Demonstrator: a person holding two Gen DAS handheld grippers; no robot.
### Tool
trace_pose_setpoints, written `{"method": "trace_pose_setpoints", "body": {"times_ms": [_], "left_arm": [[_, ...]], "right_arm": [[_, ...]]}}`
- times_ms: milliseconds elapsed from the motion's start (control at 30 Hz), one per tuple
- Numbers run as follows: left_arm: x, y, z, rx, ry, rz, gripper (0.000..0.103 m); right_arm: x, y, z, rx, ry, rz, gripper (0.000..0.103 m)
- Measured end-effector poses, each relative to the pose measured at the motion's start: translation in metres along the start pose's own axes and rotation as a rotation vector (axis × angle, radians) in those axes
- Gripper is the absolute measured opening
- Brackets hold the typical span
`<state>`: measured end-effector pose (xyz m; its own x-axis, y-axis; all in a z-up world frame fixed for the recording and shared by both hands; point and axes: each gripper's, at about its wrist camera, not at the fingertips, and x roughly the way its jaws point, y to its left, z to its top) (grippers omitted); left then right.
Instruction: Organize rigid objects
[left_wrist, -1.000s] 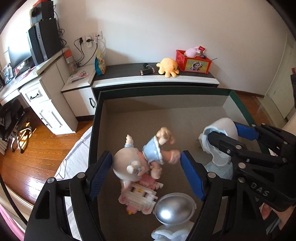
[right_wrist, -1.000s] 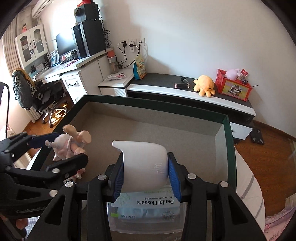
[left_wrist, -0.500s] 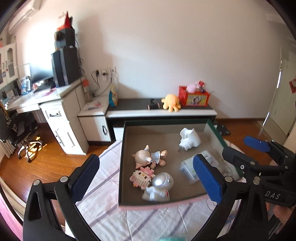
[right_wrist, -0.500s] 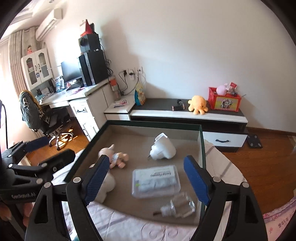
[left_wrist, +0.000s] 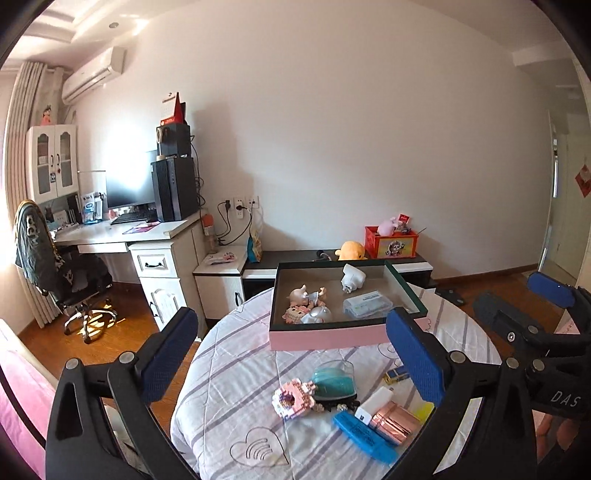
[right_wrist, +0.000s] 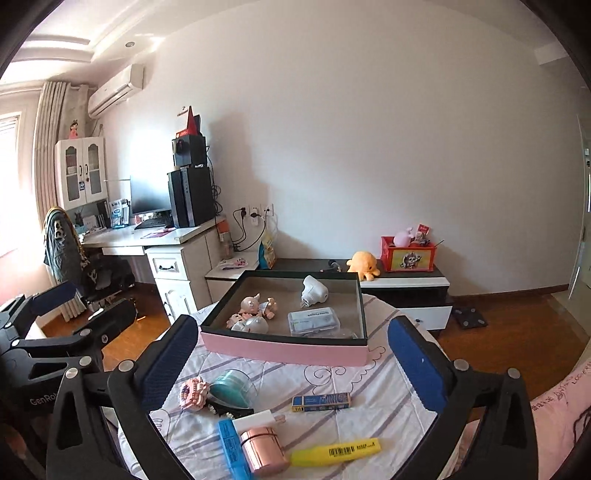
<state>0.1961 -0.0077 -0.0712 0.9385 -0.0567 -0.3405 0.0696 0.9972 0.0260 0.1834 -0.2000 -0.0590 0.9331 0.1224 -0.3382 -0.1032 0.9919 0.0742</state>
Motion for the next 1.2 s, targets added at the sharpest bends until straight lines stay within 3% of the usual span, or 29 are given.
{"method": "trace_pose_setpoints", "body": {"times_ms": [267, 533, 800, 1200], "left_arm": [[-0.072, -0.004, -0.015, 0.022, -0.039, 0.009, 0.103], [-0.118, -0.002, -0.017, -0.003, -0.098, 0.034, 0.103], [-0.13, -0.002, -0.014, -0.006, -0.126, 0.046, 0.103], [-0.122, -0.003, -0.016, -0.008, -0.103, 0.037, 0.103]], "right_arm": [[-0.075, 0.012, -0.017, -0.017, -0.049, -0.049, 0.103], [-0.118, 0.021, -0.017, -0.021, -0.103, -0.062, 0.103], [-0.134, 0.028, -0.012, -0.035, -0.138, -0.071, 0.103], [-0.131, 0.029, -0.013, -0.033, -0.117, -0.078, 0.103]]}}
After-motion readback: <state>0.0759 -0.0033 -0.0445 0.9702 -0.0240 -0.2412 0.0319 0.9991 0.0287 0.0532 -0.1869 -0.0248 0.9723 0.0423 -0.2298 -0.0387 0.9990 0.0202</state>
